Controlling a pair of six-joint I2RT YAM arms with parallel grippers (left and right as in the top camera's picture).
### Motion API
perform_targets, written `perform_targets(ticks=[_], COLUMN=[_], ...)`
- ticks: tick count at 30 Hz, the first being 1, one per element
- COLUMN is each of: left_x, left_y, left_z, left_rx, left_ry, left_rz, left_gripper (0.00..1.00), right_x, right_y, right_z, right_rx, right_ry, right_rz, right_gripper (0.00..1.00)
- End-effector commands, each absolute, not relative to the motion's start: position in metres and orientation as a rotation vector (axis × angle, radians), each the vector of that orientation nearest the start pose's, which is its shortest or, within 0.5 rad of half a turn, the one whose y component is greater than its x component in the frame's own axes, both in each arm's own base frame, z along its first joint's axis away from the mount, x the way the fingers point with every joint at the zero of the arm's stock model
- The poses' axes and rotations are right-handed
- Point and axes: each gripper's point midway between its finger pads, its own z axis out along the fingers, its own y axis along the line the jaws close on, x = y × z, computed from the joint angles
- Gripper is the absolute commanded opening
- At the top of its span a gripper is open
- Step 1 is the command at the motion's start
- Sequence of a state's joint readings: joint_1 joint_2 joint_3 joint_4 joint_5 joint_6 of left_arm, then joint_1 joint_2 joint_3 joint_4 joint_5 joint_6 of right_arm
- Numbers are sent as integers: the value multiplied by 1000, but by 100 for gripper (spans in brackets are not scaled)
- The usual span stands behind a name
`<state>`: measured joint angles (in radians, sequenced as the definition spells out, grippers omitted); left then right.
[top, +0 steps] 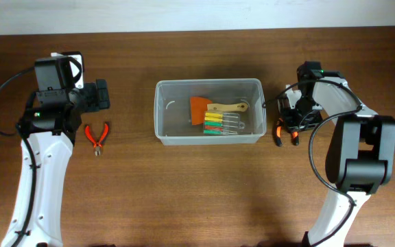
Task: Pack container
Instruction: 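Lower the right gripper onto the orange-black pliers and grasp them, then carry the pliers into the container and release them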
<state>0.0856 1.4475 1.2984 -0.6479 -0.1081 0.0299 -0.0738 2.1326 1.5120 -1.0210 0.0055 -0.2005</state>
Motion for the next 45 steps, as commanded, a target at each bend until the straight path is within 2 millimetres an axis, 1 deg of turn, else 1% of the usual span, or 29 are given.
perform_targets(ticks=[1,2,3,5,8,9,10,13,14,16,18,19,20,21,22,25,26,28,31,33,34,36,37,40,45], left_x=[410,410,410,410,410,410,410,410,410,410,410,410,410,410,410,410,410,410,410,410,410,410,410,410,410], left_y=[54,54,54,54,54,54,54,54,54,54,54,54,54,54,54,54,54,54,54,54,54,54,54,54,54], left_z=[231,231,231,231,231,231,231,231,231,231,231,231,231,231,231,231,231,231,231,231,231,231,231,231,231], left_rx=[-106,-105,-106,-106,-106,-106,-106,-105,-106,-106,-106,-105,-106,-106,-106,-106,-106,-106,-105,-106,-105,-106,-106,-106,-106], left_ry=[2350,2350,2350,2350,2350,2350,2350,2350,2350,2350,2350,2350,2350,2350,2350,2350,2350,2350,2350,2350,2350,2350,2350,2350,2350], left_rz=[183,183,183,183,183,183,183,183,183,183,183,183,183,183,183,183,183,183,183,183,183,183,183,183,183], left_gripper=[99,99,99,99,99,99,99,99,99,99,99,99,99,99,99,99,99,99,99,99,99,99,99,99,99], right_x=[378,386,390,399,412,417,420,429,431,433,434,435,437,437,436,432,431,427,422,416,414,410,410,412,416], right_y=[-29,-36,-41,-48,-55,-56,-56,-47,-40,-24,-1,11,27,42,59,105,124,150,188,210,217,233,240,254,276], right_z=[1,14,23,45,84,105,118,173,197,231,263,275,285,292,296,295,290,280,256,234,225,199,186,153,105], right_rx=[-59,31,76,111,127,124,122,83,55,3,-72,-109,-173,-242,-351,-667,-801,-1026,-1390,-1644,-1723,-1914,-1976,-2068,-2132], right_ry=[3214,3187,3170,3129,3057,3022,2999,2905,2860,2792,2715,2683,2647,2621,2594,2521,2488,2419,2279,2151,2104,1981,1939,1885,1878], right_rz=[55,49,47,46,33,27,24,18,15,15,23,30,37,40,38,25,16,-5,-28,-5,8,45,62,109,149], right_gripper=[15,12,12,12,11,10,9,4,4,4,4,4,4,4,4,4,4,4,4,4,4,4,4,4,4])
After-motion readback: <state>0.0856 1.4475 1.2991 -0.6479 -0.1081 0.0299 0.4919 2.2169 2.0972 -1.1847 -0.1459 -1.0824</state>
